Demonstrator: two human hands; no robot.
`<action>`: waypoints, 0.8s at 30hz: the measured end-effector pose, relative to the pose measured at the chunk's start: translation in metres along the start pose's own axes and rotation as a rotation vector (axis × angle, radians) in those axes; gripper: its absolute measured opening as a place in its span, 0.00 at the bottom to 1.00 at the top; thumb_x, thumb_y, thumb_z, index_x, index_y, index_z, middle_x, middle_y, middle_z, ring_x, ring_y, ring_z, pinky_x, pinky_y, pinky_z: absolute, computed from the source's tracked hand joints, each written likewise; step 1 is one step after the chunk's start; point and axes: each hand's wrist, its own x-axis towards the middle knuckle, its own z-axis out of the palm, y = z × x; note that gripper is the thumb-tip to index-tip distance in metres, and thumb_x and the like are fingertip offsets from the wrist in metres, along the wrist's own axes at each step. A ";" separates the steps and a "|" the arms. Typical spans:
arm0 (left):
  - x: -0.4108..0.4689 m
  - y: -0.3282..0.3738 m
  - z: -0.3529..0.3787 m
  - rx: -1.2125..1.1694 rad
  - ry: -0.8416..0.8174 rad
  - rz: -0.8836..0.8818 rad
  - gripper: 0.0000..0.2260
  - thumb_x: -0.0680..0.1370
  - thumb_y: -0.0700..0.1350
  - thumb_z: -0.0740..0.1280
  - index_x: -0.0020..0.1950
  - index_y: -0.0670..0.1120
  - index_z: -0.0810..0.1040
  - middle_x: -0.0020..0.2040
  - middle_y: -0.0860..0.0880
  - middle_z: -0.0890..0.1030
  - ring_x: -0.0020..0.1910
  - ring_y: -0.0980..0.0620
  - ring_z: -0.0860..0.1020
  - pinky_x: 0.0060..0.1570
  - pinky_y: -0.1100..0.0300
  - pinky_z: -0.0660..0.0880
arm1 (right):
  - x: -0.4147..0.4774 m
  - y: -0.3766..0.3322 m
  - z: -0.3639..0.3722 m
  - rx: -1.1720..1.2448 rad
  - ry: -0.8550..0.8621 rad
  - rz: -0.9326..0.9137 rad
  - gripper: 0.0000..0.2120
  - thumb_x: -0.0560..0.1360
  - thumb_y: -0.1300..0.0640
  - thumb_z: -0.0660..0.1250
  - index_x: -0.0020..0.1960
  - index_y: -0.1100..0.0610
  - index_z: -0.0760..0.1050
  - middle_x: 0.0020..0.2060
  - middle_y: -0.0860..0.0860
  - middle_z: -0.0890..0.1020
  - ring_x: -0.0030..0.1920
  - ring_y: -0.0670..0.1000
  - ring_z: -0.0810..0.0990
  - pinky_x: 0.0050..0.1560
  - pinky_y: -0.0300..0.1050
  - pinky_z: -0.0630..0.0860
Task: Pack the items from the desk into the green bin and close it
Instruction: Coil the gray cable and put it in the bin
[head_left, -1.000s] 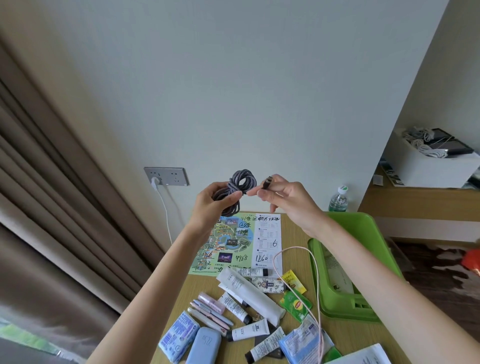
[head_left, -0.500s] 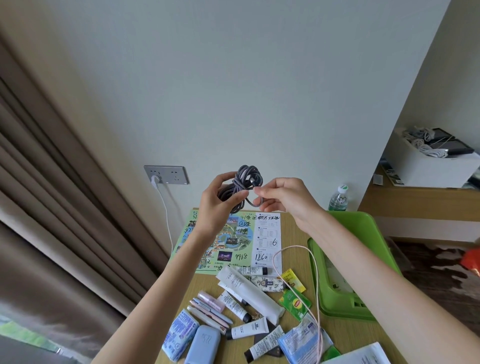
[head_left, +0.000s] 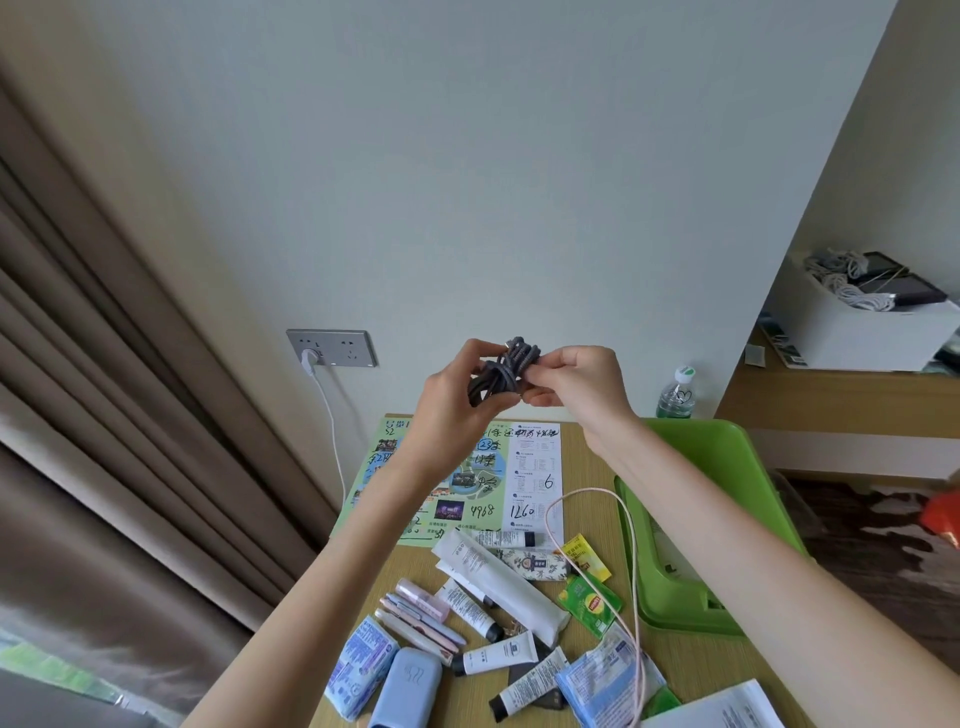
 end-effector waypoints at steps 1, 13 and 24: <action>0.001 0.000 0.001 0.051 -0.003 0.001 0.17 0.73 0.41 0.73 0.58 0.53 0.71 0.43 0.59 0.81 0.43 0.60 0.80 0.44 0.64 0.75 | 0.001 0.001 0.000 -0.006 0.011 0.001 0.02 0.70 0.65 0.74 0.39 0.60 0.82 0.33 0.57 0.85 0.34 0.52 0.84 0.43 0.46 0.82; 0.002 0.011 0.011 0.459 0.136 0.065 0.20 0.72 0.59 0.71 0.53 0.49 0.68 0.38 0.54 0.84 0.35 0.47 0.79 0.31 0.56 0.71 | -0.005 -0.004 -0.012 0.094 -0.032 0.015 0.05 0.70 0.69 0.71 0.44 0.62 0.82 0.38 0.57 0.85 0.39 0.51 0.85 0.46 0.40 0.82; -0.015 0.013 0.013 0.006 -0.294 -0.090 0.12 0.70 0.50 0.76 0.48 0.54 0.76 0.33 0.43 0.81 0.27 0.53 0.71 0.29 0.62 0.69 | -0.009 0.020 -0.049 -0.064 -0.250 0.053 0.10 0.77 0.66 0.62 0.52 0.60 0.82 0.47 0.57 0.85 0.46 0.51 0.83 0.45 0.42 0.80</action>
